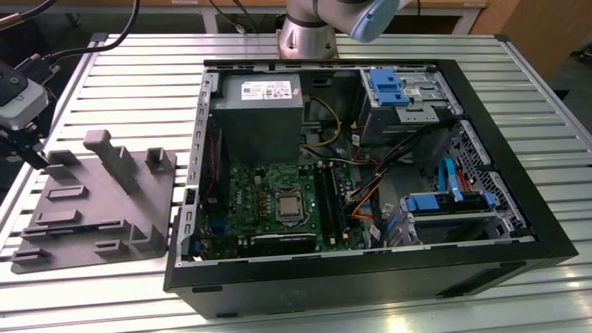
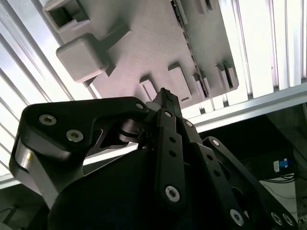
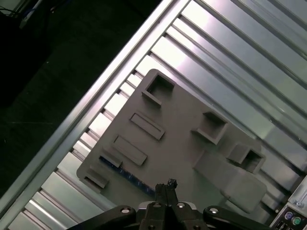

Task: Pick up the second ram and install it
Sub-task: 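Pick up the second ram and move it above second insertion slot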

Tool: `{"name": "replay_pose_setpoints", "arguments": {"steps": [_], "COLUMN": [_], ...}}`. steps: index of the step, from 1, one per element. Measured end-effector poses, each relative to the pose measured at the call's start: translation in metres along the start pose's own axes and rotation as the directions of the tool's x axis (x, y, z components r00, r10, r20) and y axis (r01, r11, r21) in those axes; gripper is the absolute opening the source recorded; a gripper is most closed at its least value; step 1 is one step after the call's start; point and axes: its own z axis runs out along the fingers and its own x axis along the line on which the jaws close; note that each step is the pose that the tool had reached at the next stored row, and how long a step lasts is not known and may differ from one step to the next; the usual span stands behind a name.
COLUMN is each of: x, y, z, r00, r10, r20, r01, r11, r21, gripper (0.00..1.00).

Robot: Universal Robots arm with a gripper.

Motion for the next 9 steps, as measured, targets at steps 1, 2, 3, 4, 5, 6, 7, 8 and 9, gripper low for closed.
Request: {"name": "replay_pose_setpoints", "arguments": {"steps": [1,2,3,4,5,6,7,8,9], "x": [0.0000,0.0000,0.0000,0.0000,0.0000,0.0000,0.0000,0.0000,0.0000], "y": [0.0000,0.0000,0.0000,0.0000,0.0000,0.0000,0.0000,0.0000,0.0000], "z": [0.0000,0.0000,0.0000,0.0000,0.0000,0.0000,0.0000,0.0000,0.0001], "r00": [1.0000,0.9999,0.9997,0.9994,0.9991,0.9986,0.9981,0.9974,0.9967], "r10": [-0.008,-0.017,-0.025,-0.034,-0.044,-0.053,-0.062,-0.071,-0.081], "r20": [-0.0002,-0.0006,-0.0010,-0.0014,-0.0018,-0.0022,-0.0026,-0.0031,-0.0035], "r01": [0.008,0.017,0.025,0.034,0.044,0.053,0.062,0.071,0.081], "r11": [1.0000,0.9999,0.9997,0.9994,0.9991,0.9986,0.9981,0.9974,0.9967], "r21": [-0.0001,-0.0003,-0.0005,-0.0007,-0.0010,-0.0012,-0.0014,-0.0017,-0.0020], "gripper": [0.11,0.11,0.11,0.11,0.11,0.11,0.11,0.11,0.11]}}
